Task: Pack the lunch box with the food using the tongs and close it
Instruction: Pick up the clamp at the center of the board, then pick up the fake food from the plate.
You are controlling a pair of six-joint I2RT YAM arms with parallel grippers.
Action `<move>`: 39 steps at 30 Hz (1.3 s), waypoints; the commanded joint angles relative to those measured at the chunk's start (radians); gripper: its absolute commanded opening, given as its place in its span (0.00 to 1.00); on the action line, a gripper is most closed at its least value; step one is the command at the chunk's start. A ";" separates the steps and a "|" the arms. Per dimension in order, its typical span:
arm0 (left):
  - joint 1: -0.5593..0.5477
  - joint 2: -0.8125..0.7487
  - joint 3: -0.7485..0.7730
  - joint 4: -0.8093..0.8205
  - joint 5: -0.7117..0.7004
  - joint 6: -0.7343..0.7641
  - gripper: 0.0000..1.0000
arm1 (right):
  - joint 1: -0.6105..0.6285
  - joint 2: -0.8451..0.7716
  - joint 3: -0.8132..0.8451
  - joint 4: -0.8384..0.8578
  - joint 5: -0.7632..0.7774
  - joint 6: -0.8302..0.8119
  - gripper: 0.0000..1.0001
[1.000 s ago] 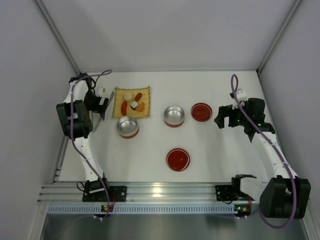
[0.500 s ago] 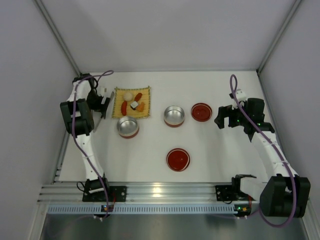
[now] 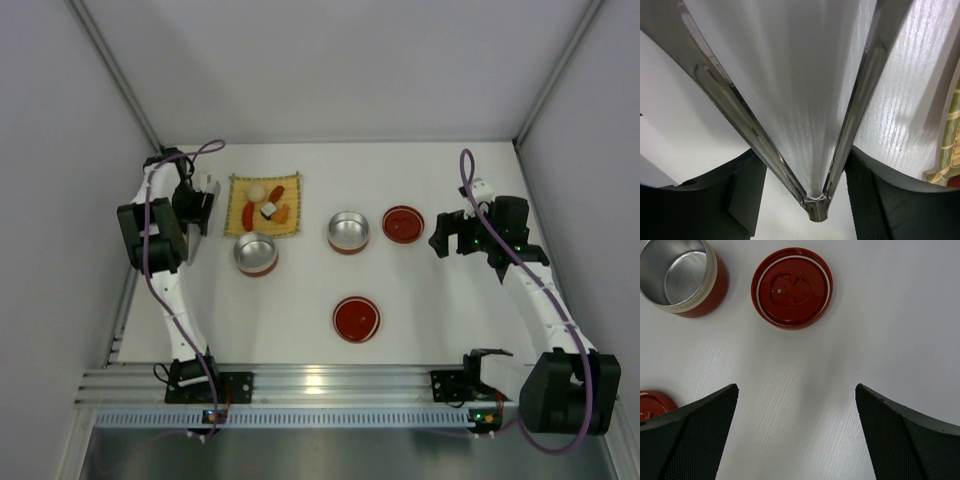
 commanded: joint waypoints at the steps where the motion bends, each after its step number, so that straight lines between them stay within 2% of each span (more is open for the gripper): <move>1: -0.006 -0.057 -0.068 0.062 0.092 -0.023 0.64 | 0.007 -0.010 0.027 -0.004 -0.002 -0.018 0.99; 3: -0.003 -0.095 -0.081 0.063 0.116 -0.021 0.58 | 0.007 -0.013 0.026 -0.004 0.000 -0.018 0.99; 10: 0.010 -0.259 -0.139 0.071 0.213 -0.018 0.51 | 0.007 -0.027 0.024 -0.007 0.000 -0.016 0.99; 17: 0.077 -0.411 -0.164 0.051 0.408 -0.035 0.41 | 0.007 -0.027 0.024 -0.007 0.000 -0.016 0.99; 22: 0.175 -0.543 -0.246 0.097 0.667 -0.058 0.41 | 0.005 -0.027 0.026 -0.007 0.000 -0.016 0.99; 25: 0.208 -0.589 -0.291 0.126 0.753 -0.075 0.41 | 0.007 -0.027 0.027 -0.007 0.001 -0.015 0.99; 32: 0.212 -0.716 -0.331 0.127 0.807 -0.035 0.47 | 0.007 -0.034 0.024 -0.007 0.005 -0.022 0.99; 35: 0.212 -0.752 -0.332 0.126 0.795 -0.024 0.52 | 0.007 -0.036 0.024 -0.006 0.002 -0.022 0.99; 39: 0.211 -0.764 -0.329 0.095 0.790 -0.007 0.53 | 0.007 -0.034 0.026 -0.006 0.000 -0.021 0.99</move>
